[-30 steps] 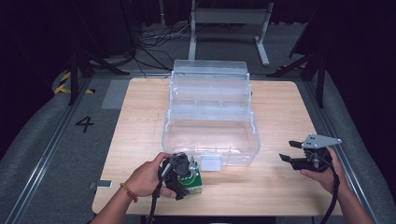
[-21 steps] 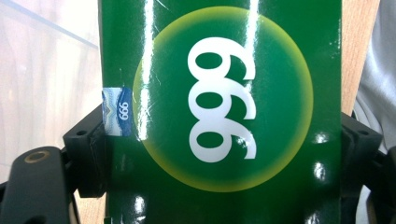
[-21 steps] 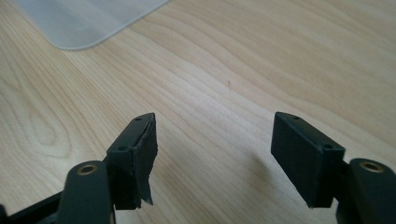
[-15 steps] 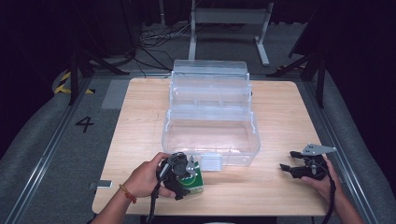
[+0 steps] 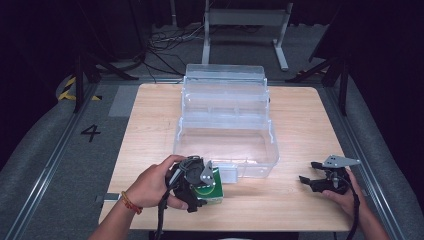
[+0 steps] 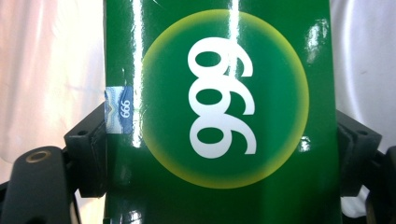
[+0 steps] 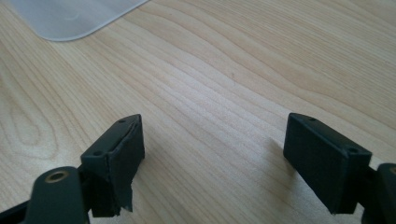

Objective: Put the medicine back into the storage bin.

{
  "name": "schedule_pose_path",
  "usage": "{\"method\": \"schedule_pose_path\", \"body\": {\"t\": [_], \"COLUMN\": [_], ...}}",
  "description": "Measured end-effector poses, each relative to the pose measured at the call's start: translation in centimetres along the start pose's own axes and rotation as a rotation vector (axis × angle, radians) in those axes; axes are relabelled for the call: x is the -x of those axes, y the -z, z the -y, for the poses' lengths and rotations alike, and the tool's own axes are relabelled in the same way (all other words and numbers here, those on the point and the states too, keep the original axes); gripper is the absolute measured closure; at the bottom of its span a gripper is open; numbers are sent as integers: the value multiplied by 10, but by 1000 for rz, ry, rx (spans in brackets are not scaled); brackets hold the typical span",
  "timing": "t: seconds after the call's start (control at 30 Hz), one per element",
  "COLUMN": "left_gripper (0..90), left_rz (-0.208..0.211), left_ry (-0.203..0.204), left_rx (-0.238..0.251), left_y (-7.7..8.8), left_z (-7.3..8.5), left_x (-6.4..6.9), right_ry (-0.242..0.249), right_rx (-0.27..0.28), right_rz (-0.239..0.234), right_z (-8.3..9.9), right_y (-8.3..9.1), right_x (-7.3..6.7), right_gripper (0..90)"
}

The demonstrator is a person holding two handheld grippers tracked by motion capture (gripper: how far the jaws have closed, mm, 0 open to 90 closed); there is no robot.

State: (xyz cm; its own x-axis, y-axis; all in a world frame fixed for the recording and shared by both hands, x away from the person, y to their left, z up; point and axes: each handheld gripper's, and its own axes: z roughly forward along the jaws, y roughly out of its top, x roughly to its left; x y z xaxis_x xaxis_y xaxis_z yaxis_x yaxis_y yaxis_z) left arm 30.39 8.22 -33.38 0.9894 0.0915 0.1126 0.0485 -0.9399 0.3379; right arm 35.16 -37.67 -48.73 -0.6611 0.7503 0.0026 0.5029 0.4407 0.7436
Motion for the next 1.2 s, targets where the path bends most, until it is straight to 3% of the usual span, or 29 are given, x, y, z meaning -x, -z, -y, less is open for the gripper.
{"method": "schedule_pose_path", "body": {"t": [0.23,0.4,0.7,0.73,0.83,0.97,1.2], "left_gripper": [169,169,168,168,167,166,165], "left_rz": [-31,-52,-60,-58,-58,-56,-51], "left_ry": [-42,-62,-53,-60,-42,-32,-4], "left_rx": [38,43,55,53,59,64,56], "left_y": [27,38,42,43,43,38,28], "left_z": [-14,-19,-17,-17,-17,-17,-14], "left_x": [-11,-27,-54,-62,-68,-87,-105], "right_ry": [1,0,0,0,0,0,0], "right_rx": [0,1,0,0,0,0,0], "right_rz": [-1,-1,0,0,0,0,0], "right_z": [0,0,0,0,0,1,1], "right_y": [0,0,1,1,1,1,1], "right_x": [0,0,0,0,0,0,0], "right_gripper": [206,207,207,207,207,207,206]}}
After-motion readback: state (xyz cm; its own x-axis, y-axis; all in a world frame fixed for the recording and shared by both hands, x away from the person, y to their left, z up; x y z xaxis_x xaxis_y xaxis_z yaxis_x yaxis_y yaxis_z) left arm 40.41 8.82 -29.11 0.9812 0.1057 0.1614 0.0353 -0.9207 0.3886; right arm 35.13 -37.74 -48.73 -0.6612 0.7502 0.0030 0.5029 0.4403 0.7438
